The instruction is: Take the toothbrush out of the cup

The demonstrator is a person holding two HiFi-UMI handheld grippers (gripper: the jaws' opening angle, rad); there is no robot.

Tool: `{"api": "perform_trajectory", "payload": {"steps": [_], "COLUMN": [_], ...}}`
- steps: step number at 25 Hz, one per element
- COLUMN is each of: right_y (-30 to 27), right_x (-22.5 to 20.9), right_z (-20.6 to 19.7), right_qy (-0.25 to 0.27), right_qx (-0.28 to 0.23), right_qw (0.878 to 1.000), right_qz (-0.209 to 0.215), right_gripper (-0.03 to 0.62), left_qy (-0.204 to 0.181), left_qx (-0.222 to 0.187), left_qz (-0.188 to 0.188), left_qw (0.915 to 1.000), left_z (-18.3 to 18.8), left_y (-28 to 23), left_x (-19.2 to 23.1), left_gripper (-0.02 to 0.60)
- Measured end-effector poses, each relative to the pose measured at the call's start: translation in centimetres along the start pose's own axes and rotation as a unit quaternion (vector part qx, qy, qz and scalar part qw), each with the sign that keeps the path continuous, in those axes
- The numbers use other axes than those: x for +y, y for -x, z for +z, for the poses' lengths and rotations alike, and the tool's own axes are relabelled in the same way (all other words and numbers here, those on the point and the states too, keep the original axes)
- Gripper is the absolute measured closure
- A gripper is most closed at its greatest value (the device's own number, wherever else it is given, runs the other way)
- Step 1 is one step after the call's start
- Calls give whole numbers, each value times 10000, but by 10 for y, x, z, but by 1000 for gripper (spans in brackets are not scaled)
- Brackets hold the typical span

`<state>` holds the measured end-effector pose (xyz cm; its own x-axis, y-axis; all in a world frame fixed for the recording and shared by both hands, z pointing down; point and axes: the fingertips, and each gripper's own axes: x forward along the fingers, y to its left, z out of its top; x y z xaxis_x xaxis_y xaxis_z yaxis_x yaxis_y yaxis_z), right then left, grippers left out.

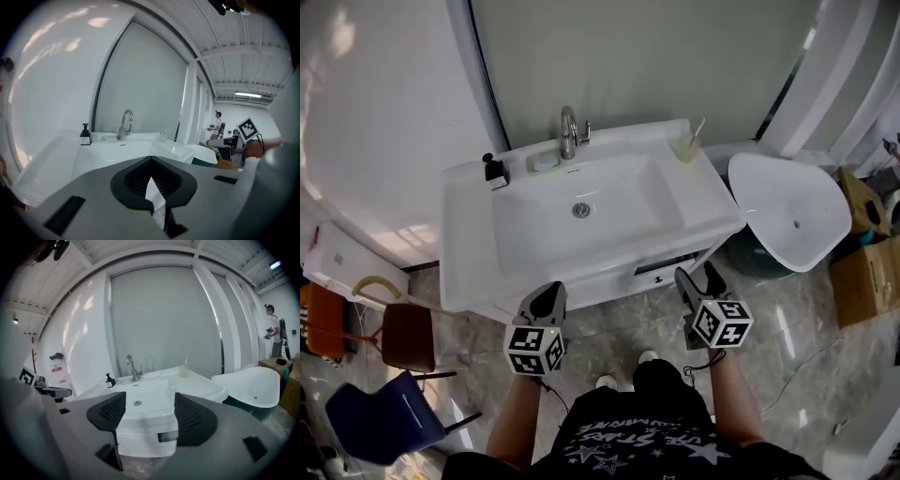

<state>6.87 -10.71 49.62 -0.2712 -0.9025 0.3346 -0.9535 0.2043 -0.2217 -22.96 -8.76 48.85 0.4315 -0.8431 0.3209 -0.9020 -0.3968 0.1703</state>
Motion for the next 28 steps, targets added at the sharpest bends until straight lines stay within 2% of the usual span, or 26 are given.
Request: {"api": "perform_trajectory", "payload": {"steps": [6,11,21,28], "right_y": [-39,-86,-197,-250], "right_x": [-28,-57,-120,-177], "right_z": [19,49,111,146], "right_qy": [86,1,-81,-153], "right_qx": [-67,-227,-254,-289], "right_qw": [9999,9997,9988,9987], "right_qz": [-32,43,418,389], "right_gripper": [283,283,283,283], "left_qy": [-167,-218,-282,-438], "left_qx": [4,-104,-79,-84], "left_qz": [-111,-53,43,-25], "left_qw": [9998,9997,9996,9990], "left_z": [15,38,88,120], "left_y": [-41,-82,-204,-279], "left_x": [-3,-9,-28,-51], "left_gripper": [569,569,569,569]}}
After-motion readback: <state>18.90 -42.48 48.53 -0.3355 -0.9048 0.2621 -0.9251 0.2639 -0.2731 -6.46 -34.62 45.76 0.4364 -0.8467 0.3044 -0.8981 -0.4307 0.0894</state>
